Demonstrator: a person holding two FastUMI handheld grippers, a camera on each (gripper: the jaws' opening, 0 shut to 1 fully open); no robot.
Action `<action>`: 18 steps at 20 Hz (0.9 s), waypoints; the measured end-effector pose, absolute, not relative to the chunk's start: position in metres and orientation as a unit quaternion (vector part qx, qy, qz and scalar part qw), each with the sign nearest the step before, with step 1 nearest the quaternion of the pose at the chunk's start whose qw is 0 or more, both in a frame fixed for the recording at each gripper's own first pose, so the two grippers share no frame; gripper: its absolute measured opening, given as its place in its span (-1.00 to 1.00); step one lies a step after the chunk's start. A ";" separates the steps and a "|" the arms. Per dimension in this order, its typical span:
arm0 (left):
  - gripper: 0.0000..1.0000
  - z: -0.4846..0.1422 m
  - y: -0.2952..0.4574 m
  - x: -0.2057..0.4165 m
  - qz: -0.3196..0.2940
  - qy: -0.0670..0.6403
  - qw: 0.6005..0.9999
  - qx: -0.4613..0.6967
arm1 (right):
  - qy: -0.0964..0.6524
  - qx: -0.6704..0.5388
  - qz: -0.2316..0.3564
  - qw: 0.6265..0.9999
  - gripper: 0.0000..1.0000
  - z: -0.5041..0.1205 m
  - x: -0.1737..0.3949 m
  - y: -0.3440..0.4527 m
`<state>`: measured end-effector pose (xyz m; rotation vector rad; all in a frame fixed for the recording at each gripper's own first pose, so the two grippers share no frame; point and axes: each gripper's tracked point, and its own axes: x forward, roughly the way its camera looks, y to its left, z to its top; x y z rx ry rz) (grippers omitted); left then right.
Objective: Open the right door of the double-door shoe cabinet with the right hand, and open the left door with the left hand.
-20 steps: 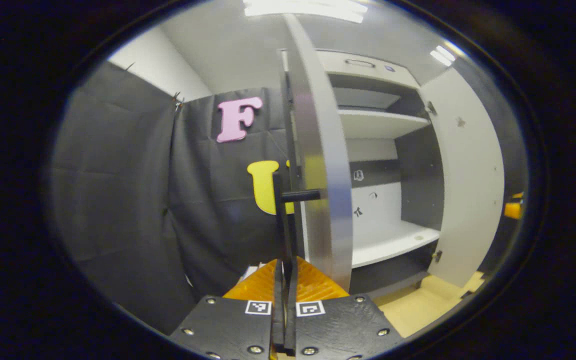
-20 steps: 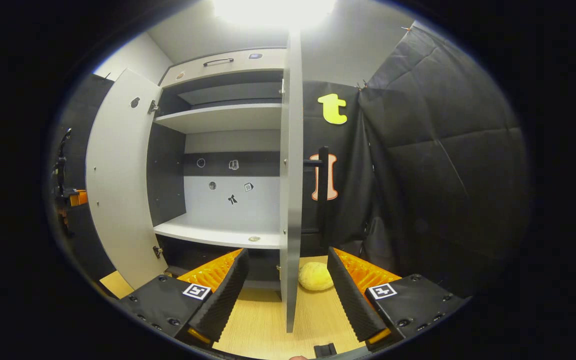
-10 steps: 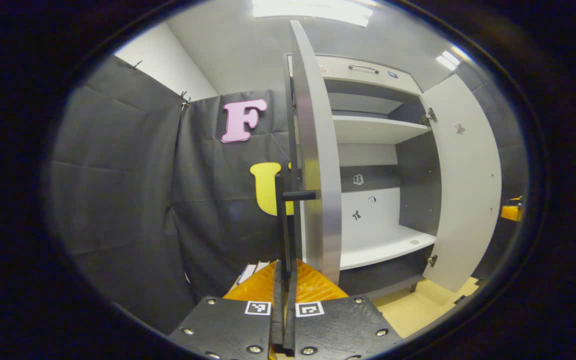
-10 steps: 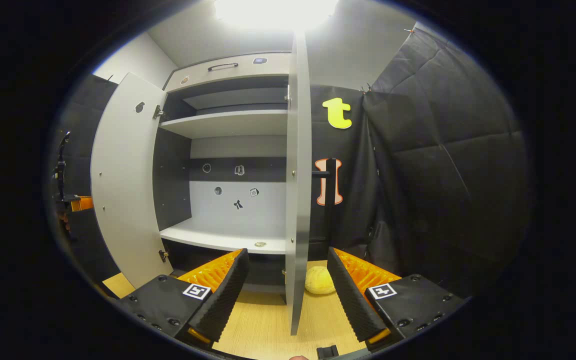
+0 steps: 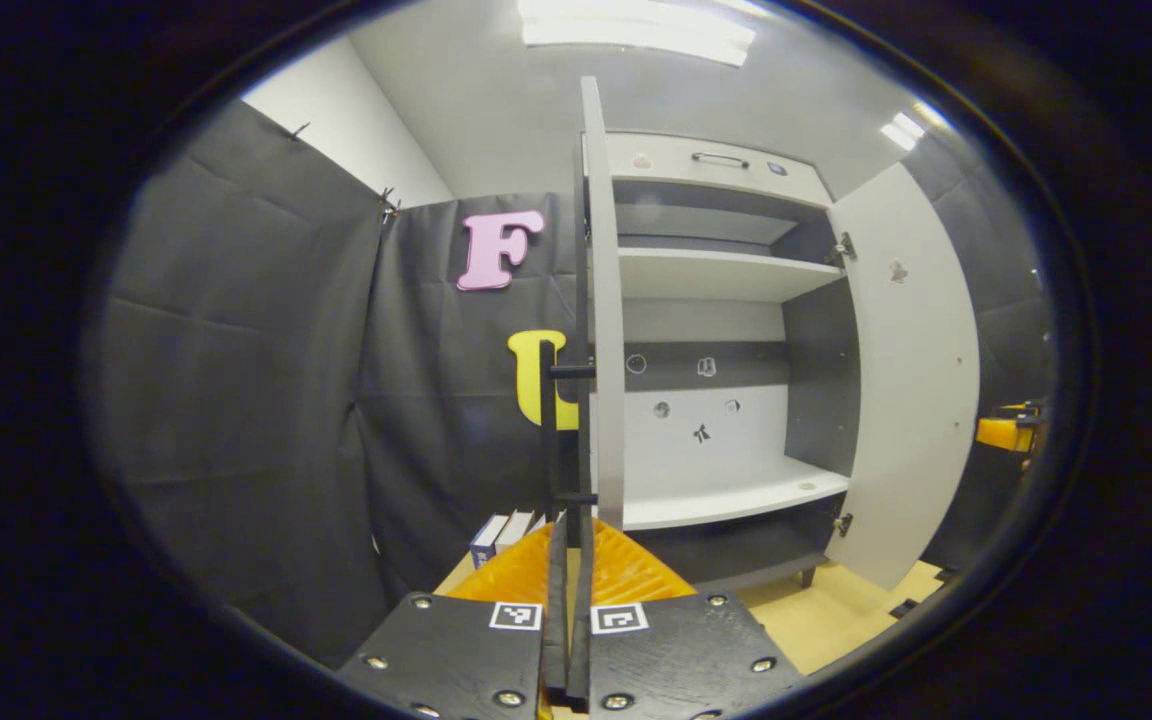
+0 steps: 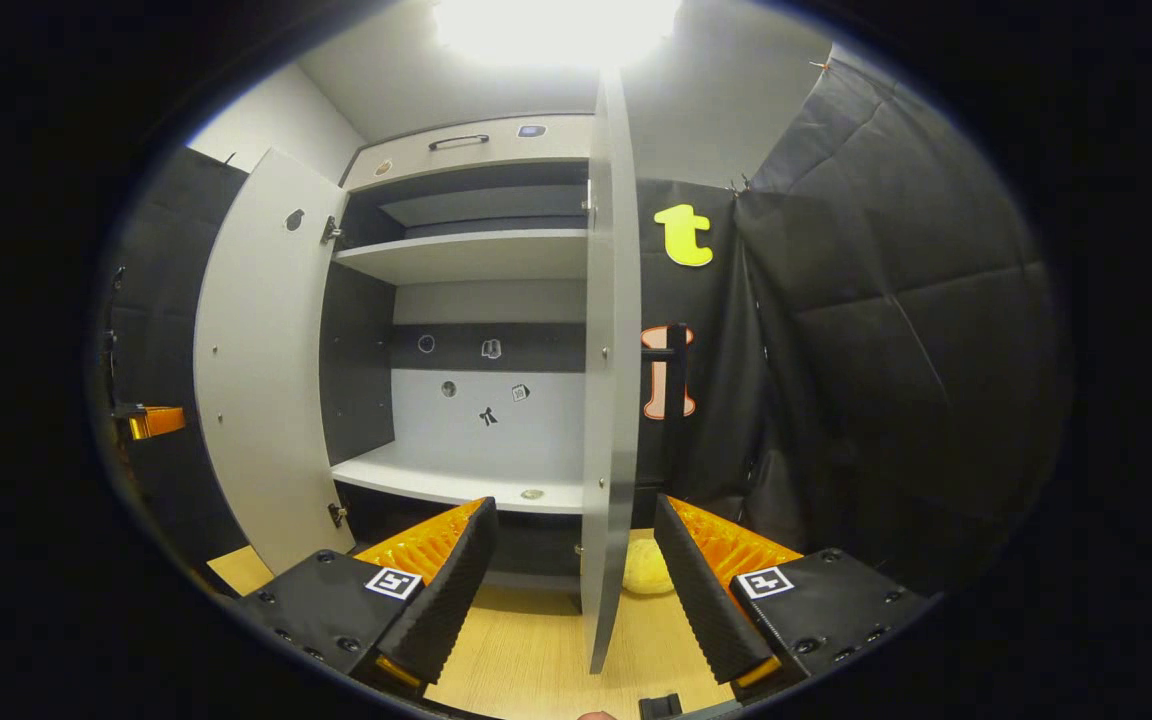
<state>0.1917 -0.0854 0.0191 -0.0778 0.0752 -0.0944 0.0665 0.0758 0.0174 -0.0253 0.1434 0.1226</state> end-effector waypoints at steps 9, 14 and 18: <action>0.27 0.011 -0.101 0.159 -0.019 0.022 0.998 -0.059 | 0.053 -0.017 0.063 0.996 0.98 0.022 0.062 0.083; 0.79 0.017 -0.103 0.153 -0.003 0.010 0.999 -0.047 | 0.041 0.006 0.054 0.998 0.98 0.028 0.057 0.079; 0.79 0.023 -0.100 0.151 -0.002 0.012 0.999 -0.039 | 0.036 0.016 0.045 0.998 0.97 0.033 0.058 0.068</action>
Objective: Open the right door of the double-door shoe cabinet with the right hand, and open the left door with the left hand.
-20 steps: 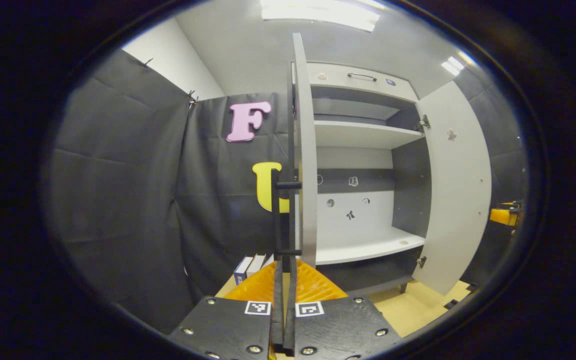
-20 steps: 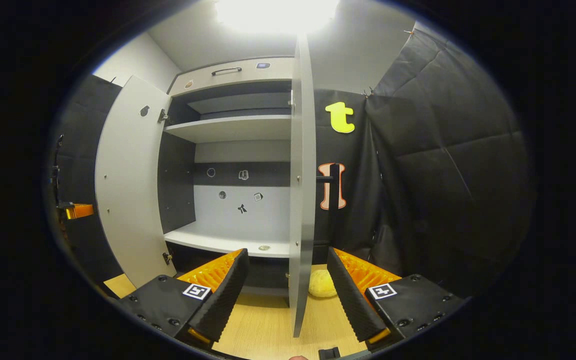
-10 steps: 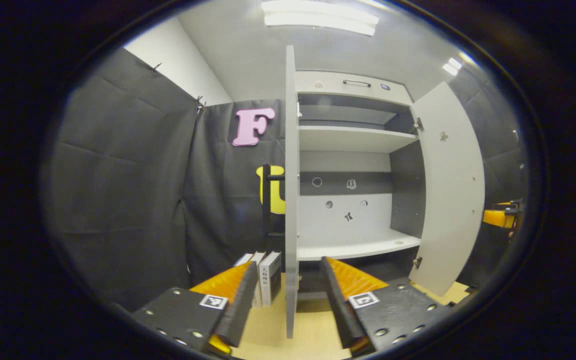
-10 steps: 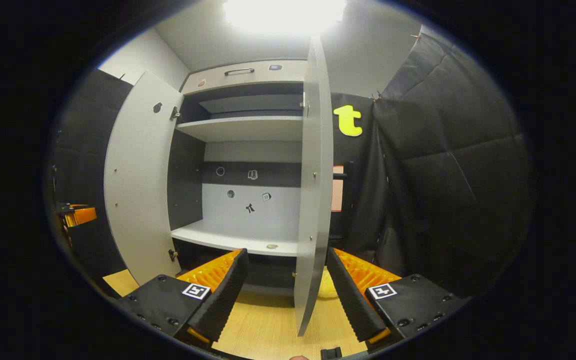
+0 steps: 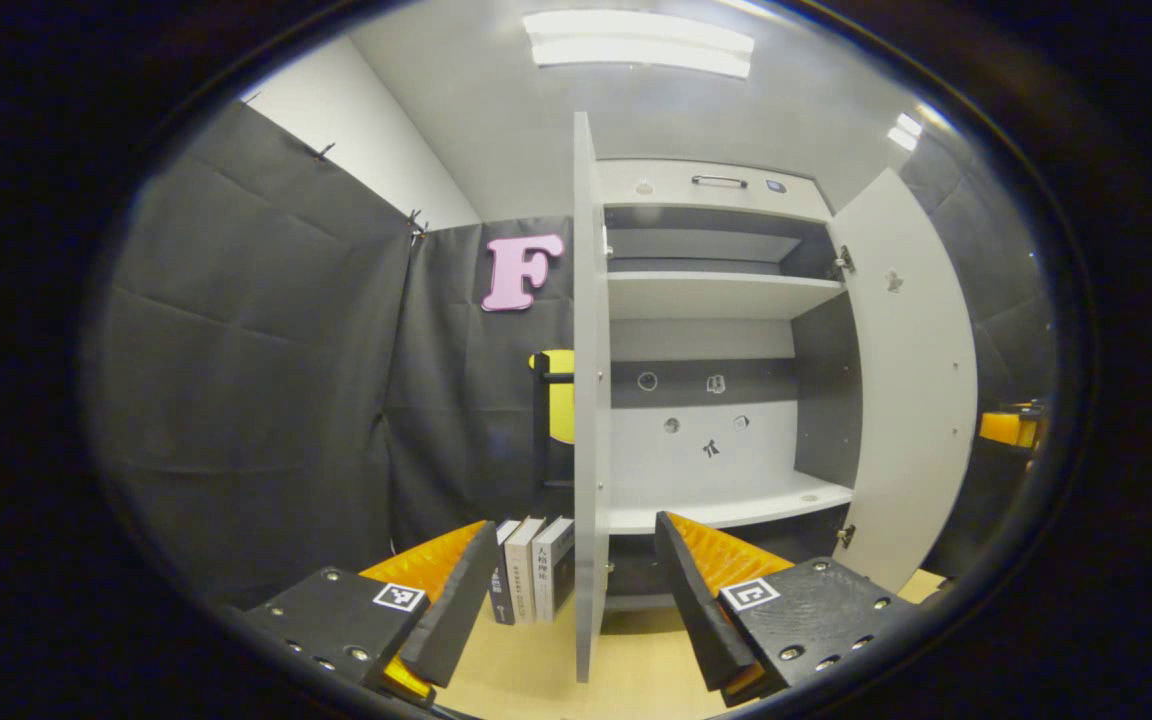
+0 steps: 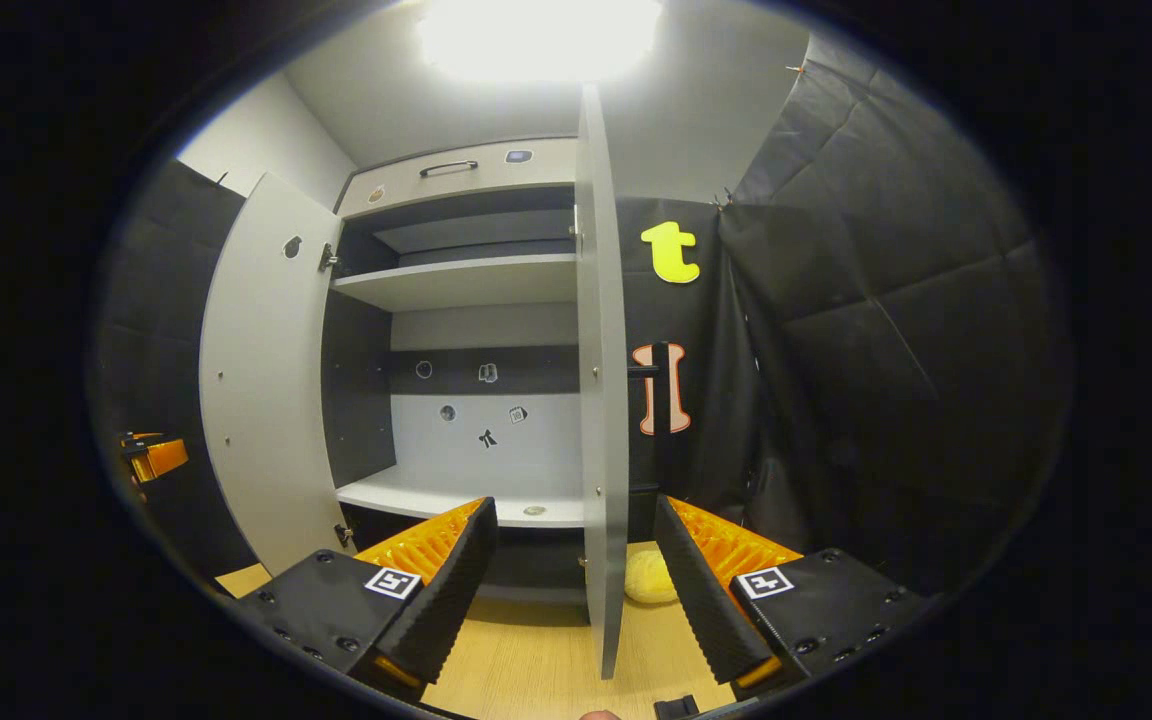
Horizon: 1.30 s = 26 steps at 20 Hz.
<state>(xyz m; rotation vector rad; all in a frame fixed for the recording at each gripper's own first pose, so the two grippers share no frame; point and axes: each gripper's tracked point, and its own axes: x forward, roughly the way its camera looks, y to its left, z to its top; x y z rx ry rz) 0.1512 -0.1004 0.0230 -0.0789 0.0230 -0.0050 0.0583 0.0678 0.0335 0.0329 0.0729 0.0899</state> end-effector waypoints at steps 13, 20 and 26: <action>0.80 0.029 -0.105 0.145 -0.002 0.013 1.000 -0.023 | 0.033 0.023 0.029 0.999 0.93 0.036 0.055 0.056; 0.80 0.028 -0.105 0.139 -0.008 0.016 1.000 -0.022 | 0.027 0.020 0.028 0.999 0.92 0.040 0.047 0.051; 0.79 0.036 -0.094 0.132 -0.002 0.009 1.000 -0.012 | 0.023 0.009 0.022 0.999 0.92 0.049 0.034 0.043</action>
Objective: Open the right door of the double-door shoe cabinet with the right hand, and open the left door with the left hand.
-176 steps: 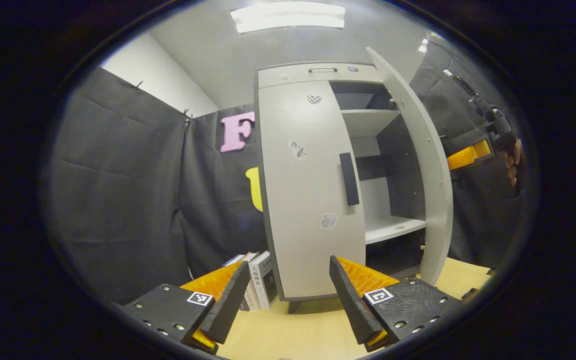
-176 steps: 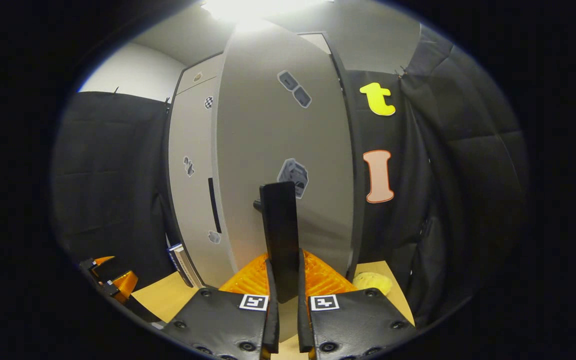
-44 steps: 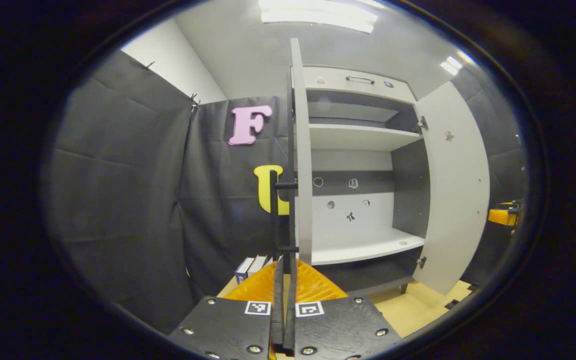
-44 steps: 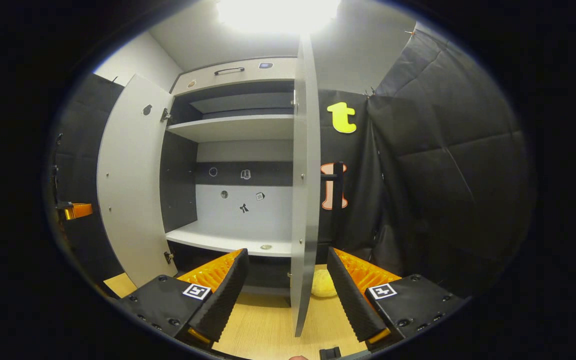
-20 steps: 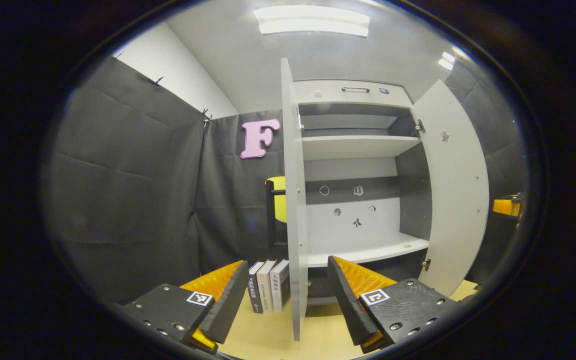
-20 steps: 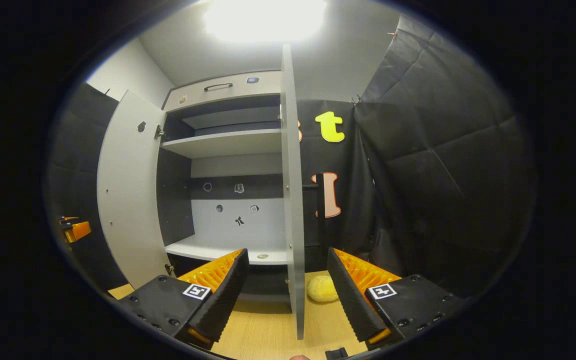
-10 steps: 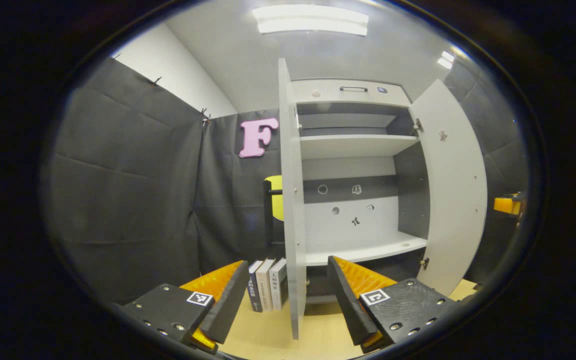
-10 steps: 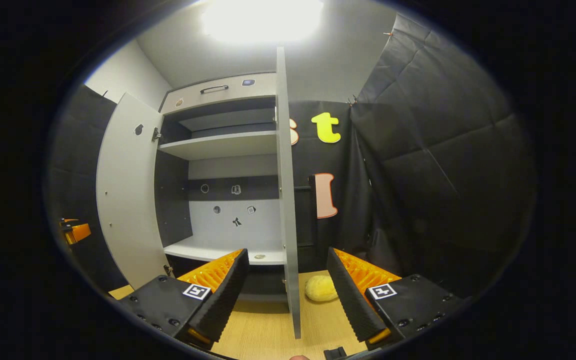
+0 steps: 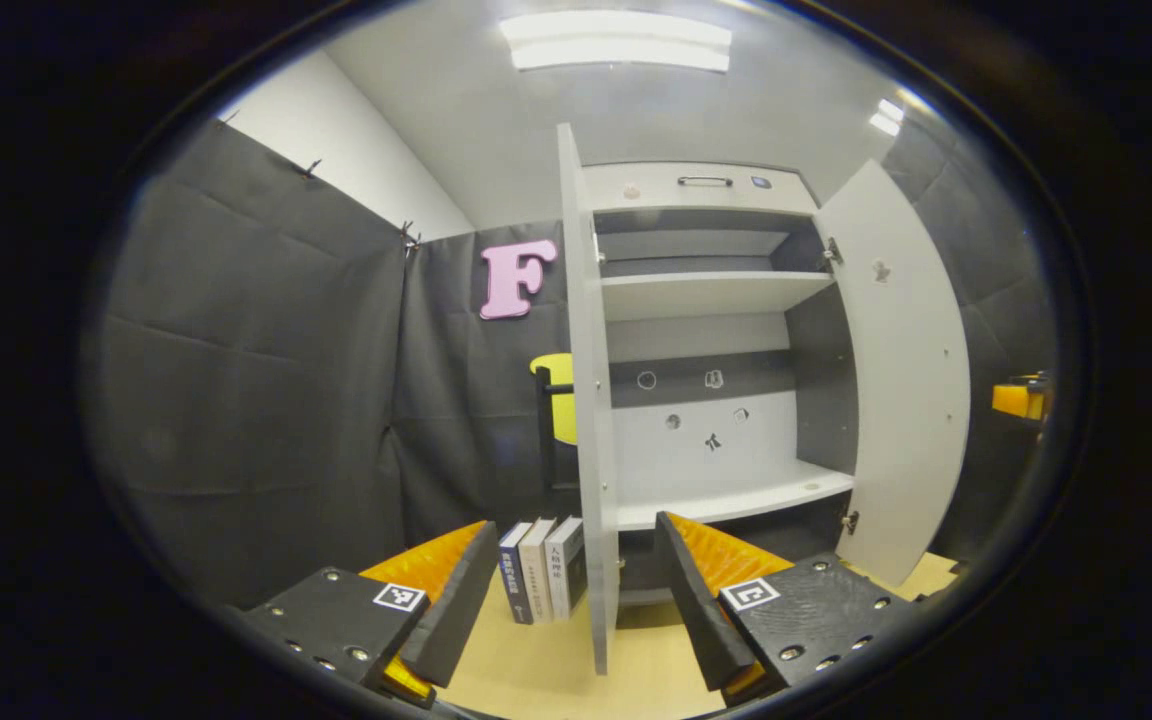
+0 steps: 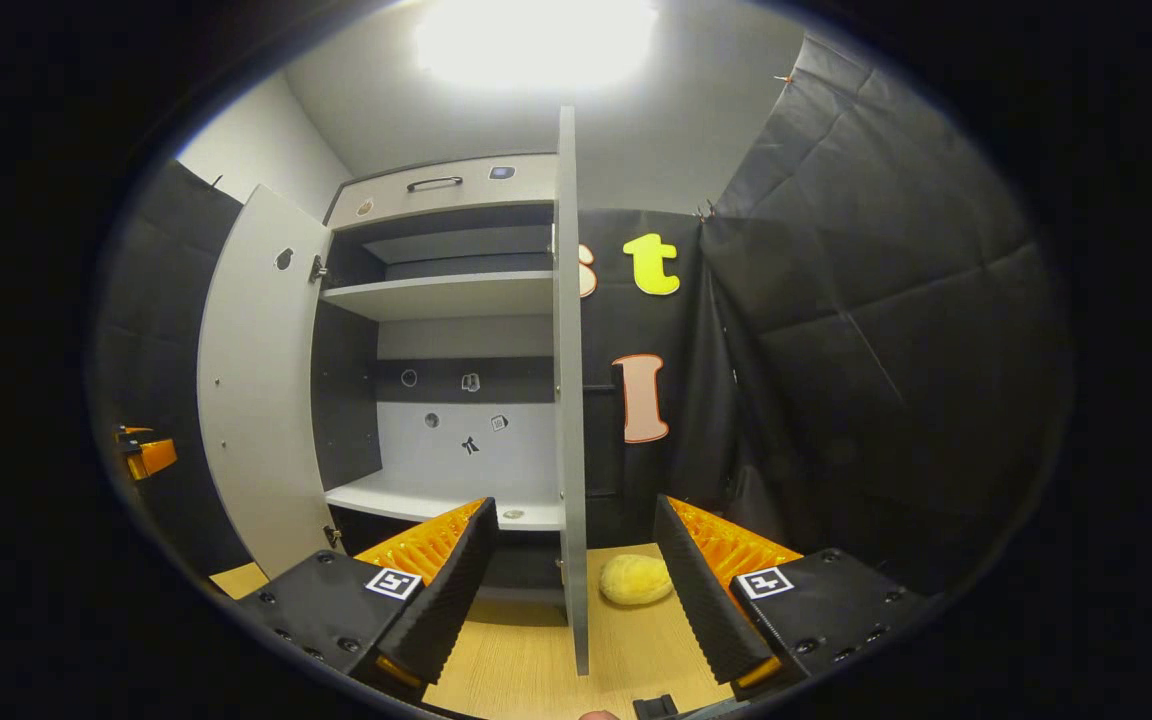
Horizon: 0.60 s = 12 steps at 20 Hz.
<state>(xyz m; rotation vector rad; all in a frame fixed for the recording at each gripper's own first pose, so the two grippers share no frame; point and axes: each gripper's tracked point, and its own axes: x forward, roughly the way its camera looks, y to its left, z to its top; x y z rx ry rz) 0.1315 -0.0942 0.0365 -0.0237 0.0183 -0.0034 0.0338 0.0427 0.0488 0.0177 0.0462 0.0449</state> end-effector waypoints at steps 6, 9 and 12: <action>0.82 0.044 -0.092 0.120 -0.002 0.003 1.000 -0.001 | 0.018 0.011 0.022 1.000 0.96 0.052 0.027 0.042; 0.82 0.042 -0.093 0.114 -0.004 0.006 1.000 0.002 | 0.023 0.010 0.025 0.999 0.92 0.048 0.022 0.044; 0.79 0.035 -0.093 0.110 -0.003 0.013 1.000 -0.001 | 0.029 0.009 0.027 0.999 0.96 0.043 0.018 0.044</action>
